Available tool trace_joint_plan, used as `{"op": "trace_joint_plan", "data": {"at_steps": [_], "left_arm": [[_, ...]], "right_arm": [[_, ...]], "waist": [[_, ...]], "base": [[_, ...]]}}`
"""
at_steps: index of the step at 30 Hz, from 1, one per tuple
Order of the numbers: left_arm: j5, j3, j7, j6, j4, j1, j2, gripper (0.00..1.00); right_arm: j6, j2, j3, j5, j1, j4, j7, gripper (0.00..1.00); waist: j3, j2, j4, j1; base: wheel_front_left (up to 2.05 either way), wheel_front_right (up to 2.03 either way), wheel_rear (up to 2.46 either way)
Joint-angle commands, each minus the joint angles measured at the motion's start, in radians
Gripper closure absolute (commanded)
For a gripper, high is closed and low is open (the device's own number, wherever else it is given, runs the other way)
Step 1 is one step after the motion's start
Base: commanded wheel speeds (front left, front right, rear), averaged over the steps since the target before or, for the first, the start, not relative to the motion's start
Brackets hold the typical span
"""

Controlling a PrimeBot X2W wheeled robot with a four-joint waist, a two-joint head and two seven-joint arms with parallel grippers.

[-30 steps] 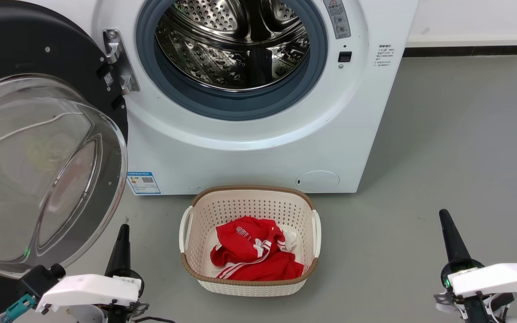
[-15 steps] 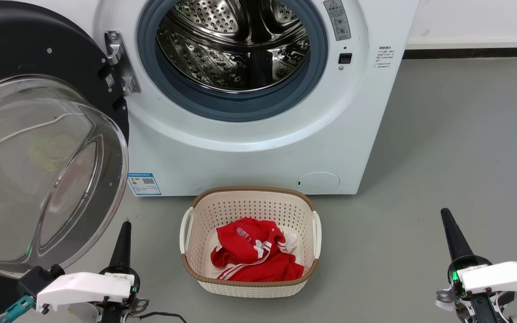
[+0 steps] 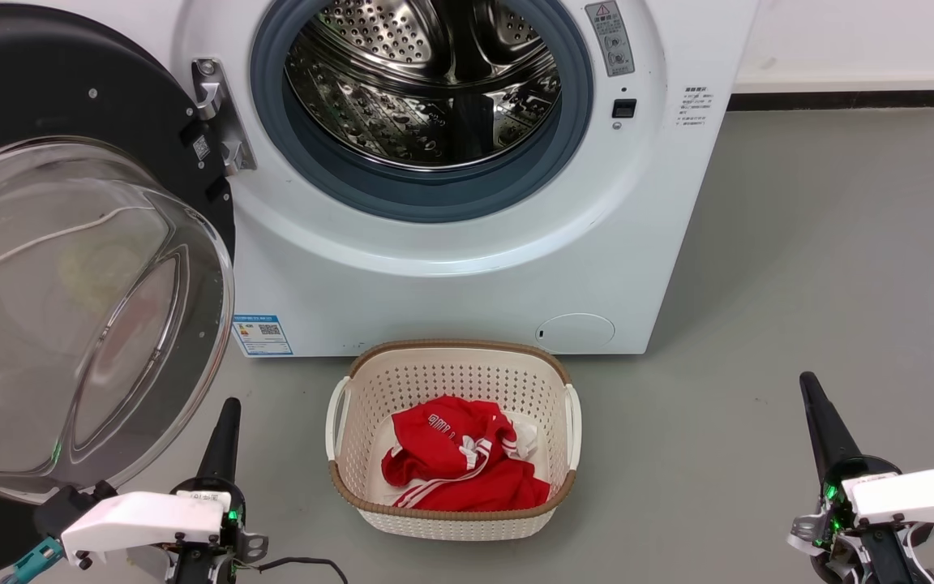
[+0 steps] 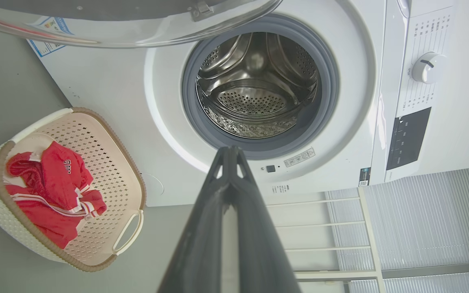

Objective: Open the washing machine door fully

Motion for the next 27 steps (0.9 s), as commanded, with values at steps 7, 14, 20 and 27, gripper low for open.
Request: {"op": "trace_joint_plan", "data": {"at_steps": [7, 14, 20, 27], "left_arm": [[-0.07, 0.005, 0.017, -0.014, 0.006, -0.024, 0.0, 1.0], [-0.129, 0.009, 0.032, -0.019, 0.013, -0.03, 0.0, 1.0], [-0.178, 0.011, 0.043, -0.026, 0.02, -0.035, 0.0, 1.0], [-0.23, 0.014, 0.056, -0.03, 0.027, -0.038, -0.001, 1.0]], "right_arm": [[0.0, -0.002, -0.008, 0.069, -0.022, 0.003, 0.016, 1.0], [0.0, -0.001, -0.014, 0.124, -0.027, 0.009, 0.028, 1.0], [0.0, 0.001, -0.019, 0.169, -0.031, 0.014, 0.041, 1.0], [0.0, 0.002, -0.025, 0.218, -0.031, 0.019, 0.054, 1.0]], "waist": [[-0.003, 0.0, 0.001, 0.0], [-0.005, 0.0, 0.002, 0.0], [-0.007, 0.0, 0.002, 0.0], [-0.01, 0.0, 0.003, 0.0]], "base": [[0.0, 0.0, 0.0], [0.0, 0.0, 0.0], [0.0, 0.0, 0.0], [0.0, 0.0, 0.0]]}}
